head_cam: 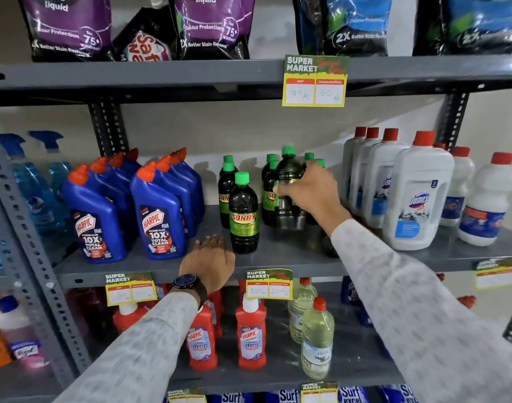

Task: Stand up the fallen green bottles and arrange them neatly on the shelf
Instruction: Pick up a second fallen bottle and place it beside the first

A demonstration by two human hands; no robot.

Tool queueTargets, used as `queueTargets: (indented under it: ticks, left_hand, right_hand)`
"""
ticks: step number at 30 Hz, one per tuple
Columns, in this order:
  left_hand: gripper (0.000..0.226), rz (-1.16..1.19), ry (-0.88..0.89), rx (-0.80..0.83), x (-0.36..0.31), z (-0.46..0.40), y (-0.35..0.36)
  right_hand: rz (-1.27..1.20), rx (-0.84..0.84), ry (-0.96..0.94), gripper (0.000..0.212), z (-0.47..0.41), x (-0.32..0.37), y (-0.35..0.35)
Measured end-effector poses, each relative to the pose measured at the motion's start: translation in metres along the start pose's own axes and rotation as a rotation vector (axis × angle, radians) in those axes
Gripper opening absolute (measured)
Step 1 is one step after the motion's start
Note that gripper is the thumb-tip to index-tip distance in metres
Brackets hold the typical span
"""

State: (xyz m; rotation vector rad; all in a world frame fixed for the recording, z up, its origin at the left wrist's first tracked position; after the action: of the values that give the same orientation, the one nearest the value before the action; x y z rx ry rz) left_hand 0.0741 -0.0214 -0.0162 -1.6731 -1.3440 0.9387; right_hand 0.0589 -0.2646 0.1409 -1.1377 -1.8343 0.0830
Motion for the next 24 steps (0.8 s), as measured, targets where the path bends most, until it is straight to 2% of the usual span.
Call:
queueTargets:
  ticks: [4, 10, 17, 21, 24]
  left_hand:
    - [0.063, -0.023, 0.002, -0.029, 0.001, 0.001, 0.001]
    - [0.063, -0.004, 0.006, -0.023, 0.001, 0.001, 0.000]
    - [0.068, -0.017, -0.009, -0.051, 0.002, 0.000, 0.001]
    - [0.066, -0.003, -0.014, -0.046, 0.002, 0.000, 0.001]
    - [0.063, -0.006, -0.008, -0.053, 0.003, 0.000, 0.002]
  right_hand:
    - [-0.162, -0.166, -0.125, 0.079, 0.036, -0.006, 0.011]
    - [-0.089, -0.121, -0.122, 0.081, 0.058, -0.027, 0.034]
    - [-0.142, -0.119, -0.120, 0.094, 0.064, -0.039, 0.044]
    - [-0.341, 0.027, 0.000, 0.101, 0.062, -0.057, 0.058]
    - [-0.434, 0.176, 0.104, 0.088, 0.064, -0.069, 0.067]
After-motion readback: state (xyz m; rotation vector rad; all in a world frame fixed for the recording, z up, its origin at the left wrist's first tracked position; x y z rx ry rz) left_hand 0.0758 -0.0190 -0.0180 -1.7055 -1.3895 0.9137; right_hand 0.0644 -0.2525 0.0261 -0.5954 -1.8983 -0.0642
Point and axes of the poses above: each hand's wrist, its own z-axis away from the middle knuckle, its own y-axis out of the palm, x = y × z, the point moved 5 cm from there along -z, towards the middle knuckle, and after that the axes turned 11 degrees about -x, right-handed, at the moved point
